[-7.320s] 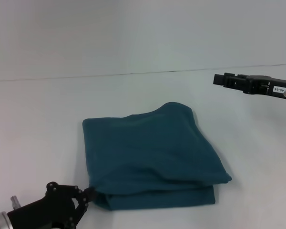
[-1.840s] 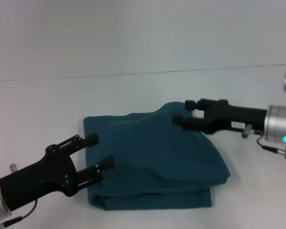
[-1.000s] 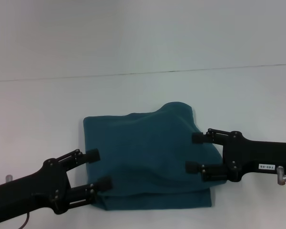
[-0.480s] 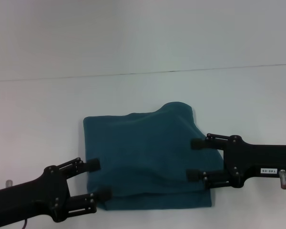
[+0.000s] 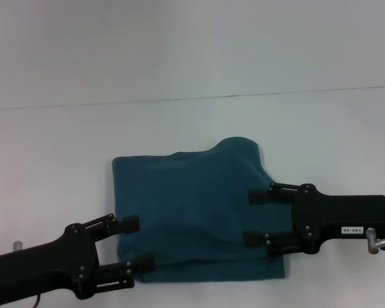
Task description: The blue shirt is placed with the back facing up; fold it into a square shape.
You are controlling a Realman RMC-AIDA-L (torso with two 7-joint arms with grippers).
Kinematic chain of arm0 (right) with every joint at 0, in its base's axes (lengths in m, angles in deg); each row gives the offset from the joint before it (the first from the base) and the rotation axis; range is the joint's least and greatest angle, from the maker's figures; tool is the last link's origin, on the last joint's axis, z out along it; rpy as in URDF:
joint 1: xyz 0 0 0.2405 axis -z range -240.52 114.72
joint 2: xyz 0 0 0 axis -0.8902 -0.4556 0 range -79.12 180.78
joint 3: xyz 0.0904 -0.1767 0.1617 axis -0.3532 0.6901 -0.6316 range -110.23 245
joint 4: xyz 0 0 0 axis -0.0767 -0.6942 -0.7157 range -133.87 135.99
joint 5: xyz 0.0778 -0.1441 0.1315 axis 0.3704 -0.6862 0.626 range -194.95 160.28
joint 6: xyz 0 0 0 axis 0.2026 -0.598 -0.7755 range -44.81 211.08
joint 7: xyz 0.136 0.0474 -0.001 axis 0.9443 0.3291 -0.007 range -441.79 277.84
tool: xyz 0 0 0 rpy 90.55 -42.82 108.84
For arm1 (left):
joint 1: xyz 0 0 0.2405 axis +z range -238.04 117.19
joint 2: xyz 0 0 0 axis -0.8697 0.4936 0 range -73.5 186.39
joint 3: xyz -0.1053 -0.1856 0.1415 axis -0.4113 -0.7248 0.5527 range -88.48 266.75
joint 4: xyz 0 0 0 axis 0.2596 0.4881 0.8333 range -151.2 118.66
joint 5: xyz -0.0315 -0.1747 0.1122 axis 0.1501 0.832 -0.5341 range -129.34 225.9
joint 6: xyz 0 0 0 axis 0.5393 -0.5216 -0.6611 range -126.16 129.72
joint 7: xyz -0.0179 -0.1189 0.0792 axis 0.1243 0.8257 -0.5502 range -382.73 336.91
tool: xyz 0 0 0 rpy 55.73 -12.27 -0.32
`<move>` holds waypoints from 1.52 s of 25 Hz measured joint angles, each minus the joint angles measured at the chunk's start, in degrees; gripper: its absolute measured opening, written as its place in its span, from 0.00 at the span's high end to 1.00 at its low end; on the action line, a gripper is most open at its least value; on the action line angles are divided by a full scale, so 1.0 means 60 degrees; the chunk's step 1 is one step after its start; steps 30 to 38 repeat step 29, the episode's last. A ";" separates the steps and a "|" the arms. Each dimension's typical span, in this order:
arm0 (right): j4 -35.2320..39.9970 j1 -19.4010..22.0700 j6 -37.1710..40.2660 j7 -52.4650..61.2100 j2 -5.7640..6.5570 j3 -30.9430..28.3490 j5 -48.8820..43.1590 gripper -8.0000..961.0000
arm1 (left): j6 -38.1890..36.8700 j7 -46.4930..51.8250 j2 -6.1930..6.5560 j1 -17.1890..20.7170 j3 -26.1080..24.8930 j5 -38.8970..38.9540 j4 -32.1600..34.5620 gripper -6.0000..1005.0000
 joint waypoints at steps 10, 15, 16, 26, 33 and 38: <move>-0.0014 -0.0308 -0.0239 0.0467 -0.0063 0.0028 -0.0496 0.03 | 0.0086 0.0027 0.0000 0.0002 0.0000 -0.0128 -0.0076 0.14; -0.0018 -0.0465 -0.0378 0.0597 -0.0127 0.0030 -0.0650 0.03 | 0.0244 0.0033 0.0000 -0.0007 0.0000 -0.0231 -0.0144 0.14; -0.0018 -0.0484 -0.0380 0.0601 -0.0129 0.0029 -0.0652 0.04 | 0.0264 0.0036 0.0000 -0.0008 -0.0001 -0.0238 -0.0151 0.14; -0.0018 -0.0545 -0.0407 0.0631 -0.0174 -0.0054 -0.0658 0.04 | 0.0448 0.0169 -0.0045 -0.0012 -0.0034 -0.0244 -0.0167 0.14; -0.0018 -0.0535 -0.0409 0.0641 -0.0184 -0.0058 -0.0653 0.04 | 0.0450 0.0196 -0.0047 -0.0011 -0.0045 -0.0241 -0.0167 0.14; -0.0018 -0.0535 -0.0409 0.0641 -0.0184 -0.0058 -0.0653 0.04 | 0.0450 0.0196 -0.0047 -0.0011 -0.0045 -0.0241 -0.0167 0.14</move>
